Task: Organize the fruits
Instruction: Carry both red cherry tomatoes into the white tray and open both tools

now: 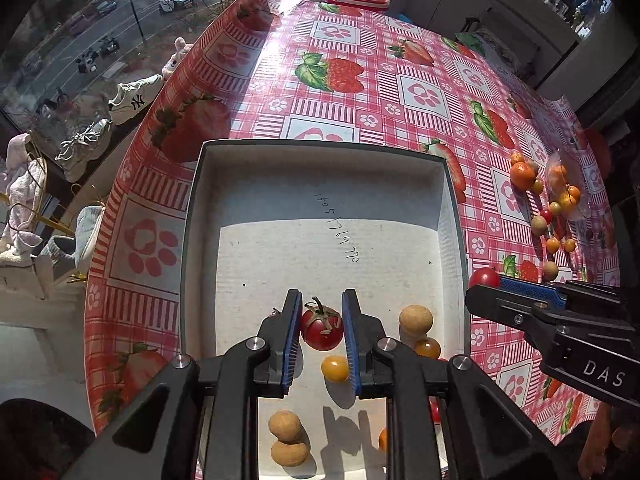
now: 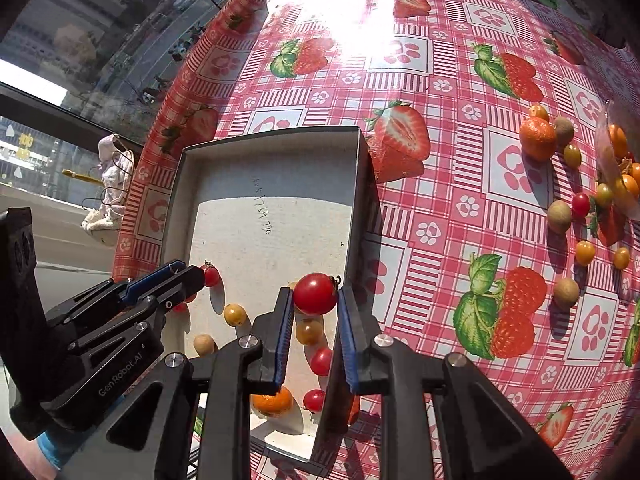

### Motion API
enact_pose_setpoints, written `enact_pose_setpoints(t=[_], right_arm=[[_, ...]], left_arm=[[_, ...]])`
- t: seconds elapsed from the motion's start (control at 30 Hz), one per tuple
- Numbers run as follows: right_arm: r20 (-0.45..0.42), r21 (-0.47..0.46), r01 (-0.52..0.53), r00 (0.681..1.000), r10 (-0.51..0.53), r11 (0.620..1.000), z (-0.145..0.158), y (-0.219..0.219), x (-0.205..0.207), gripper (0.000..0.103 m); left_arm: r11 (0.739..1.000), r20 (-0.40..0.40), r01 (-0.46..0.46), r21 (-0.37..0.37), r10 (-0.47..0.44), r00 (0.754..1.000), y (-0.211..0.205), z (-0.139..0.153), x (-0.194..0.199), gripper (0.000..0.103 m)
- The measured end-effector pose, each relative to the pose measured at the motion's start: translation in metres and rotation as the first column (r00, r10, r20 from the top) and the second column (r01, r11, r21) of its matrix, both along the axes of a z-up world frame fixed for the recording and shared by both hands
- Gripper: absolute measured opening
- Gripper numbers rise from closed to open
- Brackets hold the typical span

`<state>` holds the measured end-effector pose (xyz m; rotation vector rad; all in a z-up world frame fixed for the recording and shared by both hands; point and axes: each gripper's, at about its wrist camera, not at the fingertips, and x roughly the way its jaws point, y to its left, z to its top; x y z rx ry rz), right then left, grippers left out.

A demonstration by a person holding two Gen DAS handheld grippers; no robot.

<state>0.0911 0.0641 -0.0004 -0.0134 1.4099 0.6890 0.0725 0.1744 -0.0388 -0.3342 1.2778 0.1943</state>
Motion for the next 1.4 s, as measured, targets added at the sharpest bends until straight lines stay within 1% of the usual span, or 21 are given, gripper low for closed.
enact_pose_setpoints(t=[0.2,0.4,0.53,0.57,0.6,0.63,0.67,0.7,0.77,0.87,0.93,0.97,1.0,1.03,1.07,1.1,1.13,1.17,1.27,1.37,1.4], right_arm=[[-0.010,-0.034,-0.042,0.999,0.042,0.999,-0.019,0.041,0.007,0.024],[-0.018,-0.094,-0.038,0.999,0.037,0.995,-0.040,0.055,0.018,0.024],[-0.020,-0.133,-0.052,0.999,0.050,0.990,-0.051,0.062,0.020,0.024],[-0.021,-0.143,-0.053,0.998,0.051,0.988,-0.055,0.065,0.019,0.024],[-0.025,-0.149,-0.054,0.998,0.051,0.987,-0.057,0.066,0.019,0.024],[-0.030,-0.152,-0.055,0.998,0.052,0.987,-0.059,0.067,0.019,0.024],[-0.029,-0.150,-0.056,0.998,0.053,0.987,-0.060,0.067,0.018,0.024],[-0.027,-0.152,-0.059,0.998,0.056,0.987,-0.060,0.069,0.017,0.025],[-0.033,-0.149,-0.063,0.998,0.059,0.987,-0.060,0.070,0.017,0.027],[-0.032,-0.124,-0.060,0.998,0.057,0.990,-0.054,0.068,0.017,0.036],[-0.028,-0.105,-0.065,0.998,0.062,0.992,-0.049,0.065,0.018,0.047],[-0.020,-0.100,-0.065,0.998,0.064,0.993,-0.045,0.064,0.018,0.050],[-0.013,-0.097,-0.065,0.998,0.064,0.993,-0.040,0.063,0.017,0.057],[-0.011,-0.093,-0.064,0.998,0.063,0.994,-0.037,0.062,0.016,0.060],[-0.011,-0.089,-0.060,0.998,0.059,0.994,-0.033,0.060,0.016,0.061],[-0.014,-0.083,-0.053,0.999,0.053,0.995,-0.029,0.056,0.016,0.066],[-0.018,-0.080,-0.046,0.999,0.045,0.996,-0.025,0.052,0.016,0.075],[-0.023,-0.069,-0.039,0.999,0.038,0.997,-0.022,0.048,0.016,0.080],[-0.024,-0.072,-0.019,1.000,0.017,0.997,-0.012,0.038,0.016,0.083],[-0.022,-0.074,0.001,1.000,-0.002,0.997,0.001,0.033,0.008,0.094],[-0.015,-0.077,0.004,1.000,-0.005,0.997,0.006,0.031,0.005,0.100]], left_arm=[[1.000,-0.036,-0.005,0.026,0.006,0.999,0.017,-0.024,0.019,0.022],[0.999,-0.088,0.007,0.037,-0.004,0.996,0.017,-0.047,0.026,0.022],[0.999,-0.102,0.011,0.037,-0.007,0.995,0.015,-0.052,0.026,0.022],[0.999,-0.103,0.012,0.038,-0.008,0.995,0.015,-0.052,0.027,0.028],[0.999,-0.105,0.013,0.031,-0.009,0.994,0.015,-0.053,0.027,0.037],[0.999,-0.105,0.007,0.037,-0.003,0.994,0.015,-0.052,0.027,0.065],[0.997,-0.102,-0.006,0.080,0.015,0.995,0.015,-0.050,0.026,0.072],[0.995,-0.094,-0.010,0.101,0.020,0.995,0.016,-0.049,0.025,0.073],[0.997,-0.103,-0.016,0.078,0.025,0.994,0.018,-0.050,0.026,0.073],[0.996,-0.131,-0.023,0.090,0.035,0.991,0.022,-0.050,0.024,0.073],[0.995,-0.133,-0.032,0.094,0.044,0.990,0.025,-0.047,0.021,0.073],[0.994,-0.130,-0.037,0.098,0.050,0.990,0.026,-0.045,0.019,0.079],[0.994,-0.127,-0.044,0.100,0.057,0.990,0.027,-0.043,0.017,0.085],[0.996,-0.116,-0.050,0.076,0.058,0.992,0.030,-0.040,0.014,0.089],[0.997,-0.110,-0.048,0.067,0.056,0.992,0.030,-0.036,0.012,0.090],[0.996,-0.104,-0.044,0.077,0.052,0.993,0.029,-0.032,0.010,0.090],[0.994,-0.099,-0.037,0.103,0.047,0.994,0.027,-0.028,0.008,0.097],[0.991,-0.101,-0.031,0.130,0.045,0.994,0.025,-0.024,0.006,0.103],[0.989,-0.099,-0.013,0.149,0.028,0.995,0.021,-0.010,0.000,0.103],[0.985,-0.073,-0.004,0.171,0.016,0.997,0.013,0.008,-0.005,0.103],[0.982,-0.070,0.000,0.187,0.014,0.997,0.010,0.013,-0.006,0.103]])
